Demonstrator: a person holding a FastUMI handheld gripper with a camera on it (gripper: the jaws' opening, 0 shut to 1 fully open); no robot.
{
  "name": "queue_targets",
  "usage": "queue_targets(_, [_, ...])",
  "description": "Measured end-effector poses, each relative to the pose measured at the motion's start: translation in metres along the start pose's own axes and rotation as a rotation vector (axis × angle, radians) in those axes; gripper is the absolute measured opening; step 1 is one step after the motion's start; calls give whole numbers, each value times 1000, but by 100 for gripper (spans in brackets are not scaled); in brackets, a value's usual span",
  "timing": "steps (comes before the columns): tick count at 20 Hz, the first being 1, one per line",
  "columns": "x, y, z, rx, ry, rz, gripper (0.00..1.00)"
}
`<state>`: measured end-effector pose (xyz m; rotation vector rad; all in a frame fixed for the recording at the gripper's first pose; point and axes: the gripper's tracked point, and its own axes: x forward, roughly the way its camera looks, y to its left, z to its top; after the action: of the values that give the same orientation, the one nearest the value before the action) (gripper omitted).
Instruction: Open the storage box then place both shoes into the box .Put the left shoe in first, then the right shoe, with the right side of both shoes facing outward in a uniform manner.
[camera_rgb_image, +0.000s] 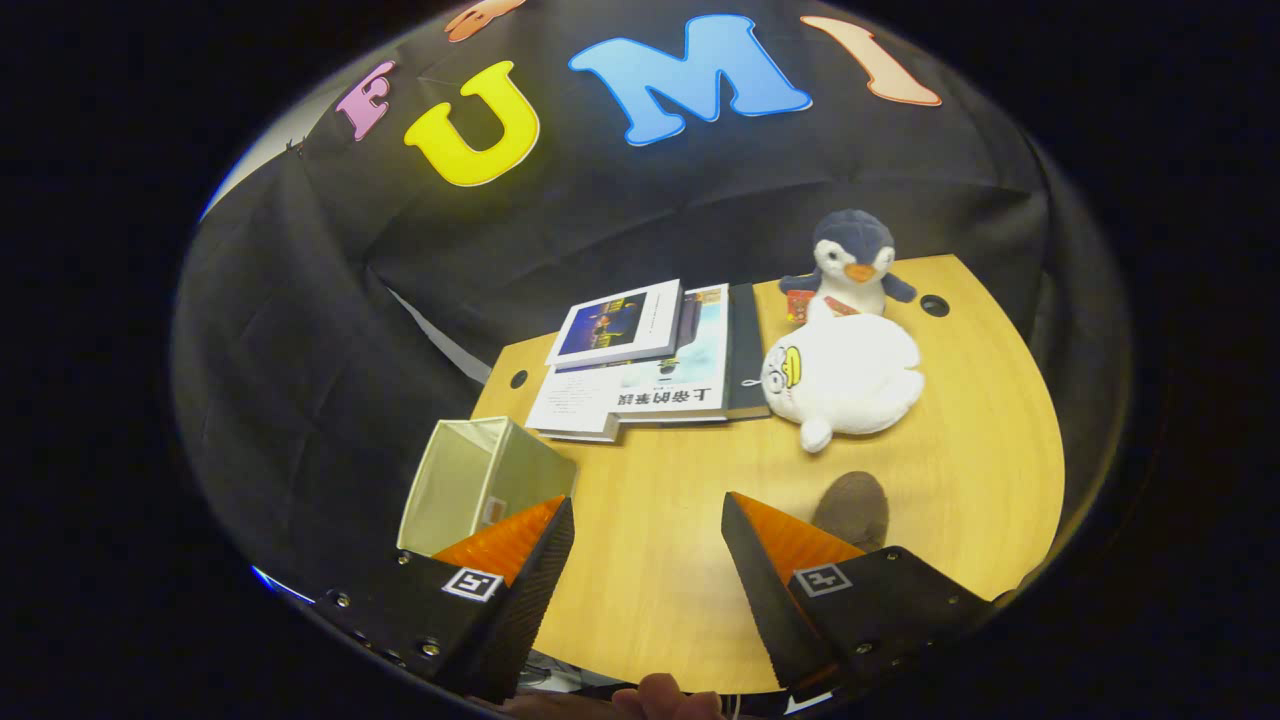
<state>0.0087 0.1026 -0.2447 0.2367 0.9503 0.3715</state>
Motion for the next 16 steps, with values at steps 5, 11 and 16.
queue_targets(5, [-2, -52, -31, 89, 50, -30, 90])
queue_targets(11, [2, -115, -68, 63, 119, -123, 90])
queue_targets(16, [16, -147, -102, 100, 201, -150, 88])
